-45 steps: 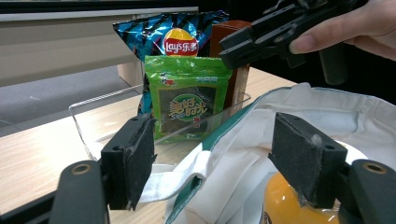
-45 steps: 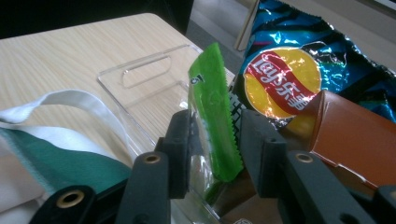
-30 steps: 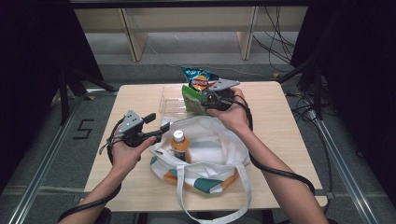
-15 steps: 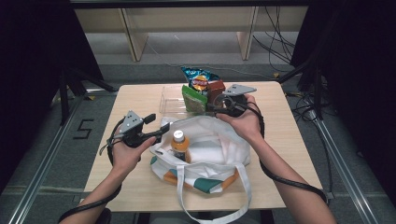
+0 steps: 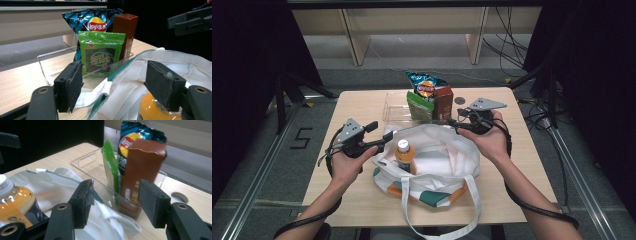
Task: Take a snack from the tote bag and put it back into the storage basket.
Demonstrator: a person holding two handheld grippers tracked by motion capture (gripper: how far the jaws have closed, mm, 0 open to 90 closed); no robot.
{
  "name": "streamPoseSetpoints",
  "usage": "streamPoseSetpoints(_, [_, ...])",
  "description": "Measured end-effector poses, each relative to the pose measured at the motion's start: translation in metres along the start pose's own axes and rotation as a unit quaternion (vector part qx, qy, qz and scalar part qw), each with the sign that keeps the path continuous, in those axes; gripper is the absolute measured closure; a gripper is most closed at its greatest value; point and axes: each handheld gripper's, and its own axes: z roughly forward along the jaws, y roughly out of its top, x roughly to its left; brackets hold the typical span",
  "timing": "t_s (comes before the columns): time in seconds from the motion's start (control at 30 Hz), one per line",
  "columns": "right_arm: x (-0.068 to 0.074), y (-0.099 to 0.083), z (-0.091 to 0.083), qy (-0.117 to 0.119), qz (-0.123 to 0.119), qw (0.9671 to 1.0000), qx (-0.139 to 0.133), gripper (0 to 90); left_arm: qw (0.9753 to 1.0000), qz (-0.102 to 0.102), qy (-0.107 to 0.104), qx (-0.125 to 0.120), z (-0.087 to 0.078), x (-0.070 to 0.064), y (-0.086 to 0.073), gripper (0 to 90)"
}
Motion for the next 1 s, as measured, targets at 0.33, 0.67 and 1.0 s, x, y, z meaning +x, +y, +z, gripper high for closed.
streamPoseSetpoints(0.33, [-0.009,-0.031,-0.029,-0.014,0.007,0.9998,-0.011,46.1,1.0000,0.000,0.000,-0.001,0.000,-0.002,0.000,29.2])
streamPoseSetpoints(0.67, [-0.014,-0.055,-0.055,-0.032,0.025,0.9990,-0.017,46.2,1.0000,-0.001,-0.001,0.002,0.000,-0.003,-0.001,29.2])
streamPoseSetpoints(1.0, [-0.018,-0.067,-0.068,-0.048,0.029,0.9979,-0.032,46.7,0.9998,-0.006,-0.017,-0.009,-0.002,-0.011,0.004,29.4])
